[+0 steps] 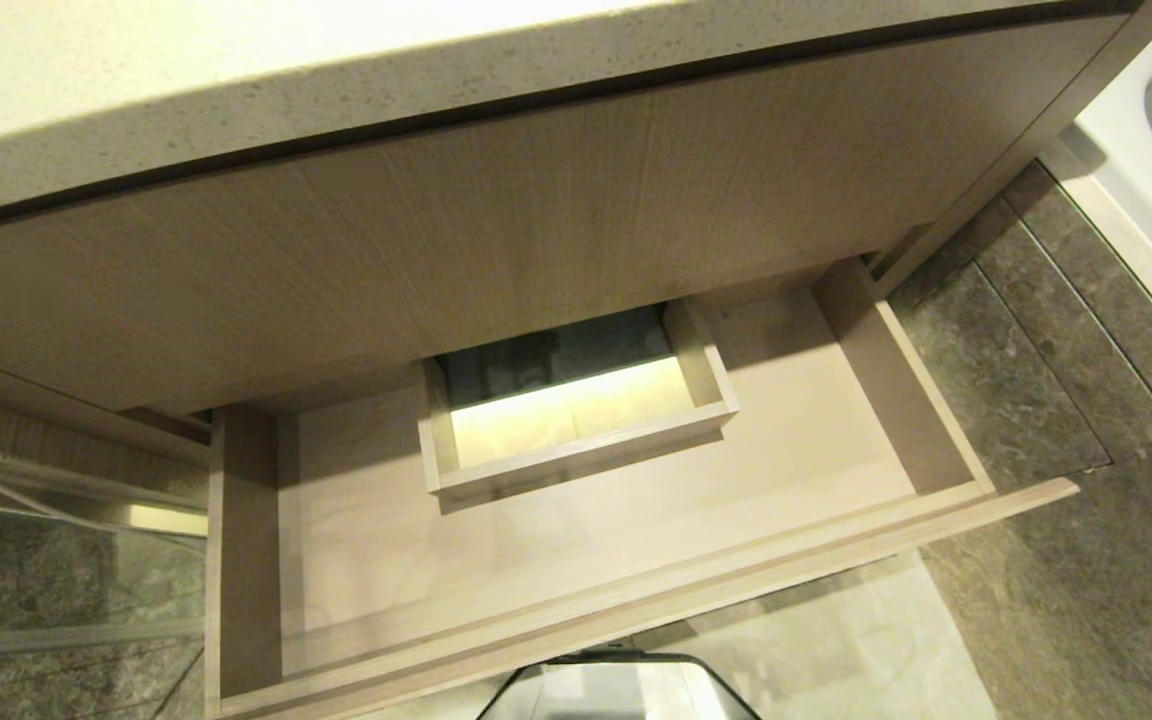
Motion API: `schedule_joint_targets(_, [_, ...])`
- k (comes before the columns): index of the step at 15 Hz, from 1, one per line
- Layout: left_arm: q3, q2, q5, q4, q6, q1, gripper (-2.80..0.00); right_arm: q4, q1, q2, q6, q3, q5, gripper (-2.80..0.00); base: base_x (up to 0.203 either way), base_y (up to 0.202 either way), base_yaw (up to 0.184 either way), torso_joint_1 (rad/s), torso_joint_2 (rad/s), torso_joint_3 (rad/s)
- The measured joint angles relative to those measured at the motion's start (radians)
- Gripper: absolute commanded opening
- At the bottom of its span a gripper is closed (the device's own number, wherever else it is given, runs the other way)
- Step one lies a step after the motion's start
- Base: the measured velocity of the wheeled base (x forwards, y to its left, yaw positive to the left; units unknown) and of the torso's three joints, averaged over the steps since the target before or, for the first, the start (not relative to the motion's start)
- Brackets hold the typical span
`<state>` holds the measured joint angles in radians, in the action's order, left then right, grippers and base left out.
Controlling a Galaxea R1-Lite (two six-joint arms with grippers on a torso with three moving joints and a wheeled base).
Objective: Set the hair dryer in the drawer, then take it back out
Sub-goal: Pick up the hairdryer
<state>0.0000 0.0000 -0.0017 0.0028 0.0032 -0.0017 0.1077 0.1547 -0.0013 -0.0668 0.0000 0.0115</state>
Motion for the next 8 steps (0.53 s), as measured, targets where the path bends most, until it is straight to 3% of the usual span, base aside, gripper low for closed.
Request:
schedule_joint_targets(4, [0.000, 0.000, 0.001, 0.000, 0.000, 0.000, -2.80, 0.000, 0.000, 0.000, 0.003, 0.000, 0.000, -2.80, 0.000, 0.001, 0.014, 0.202, -0.38, -0.165])
schedule_joint_targets(8, [0.000, 0.000, 0.000, 0.000, 0.000, 0.000, -2.80, 0.000, 0.000, 0.000, 0.004, 0.000, 0.001, -2.80, -0.002, -0.004, 0.145, 0.295, -0.53, -0.241])
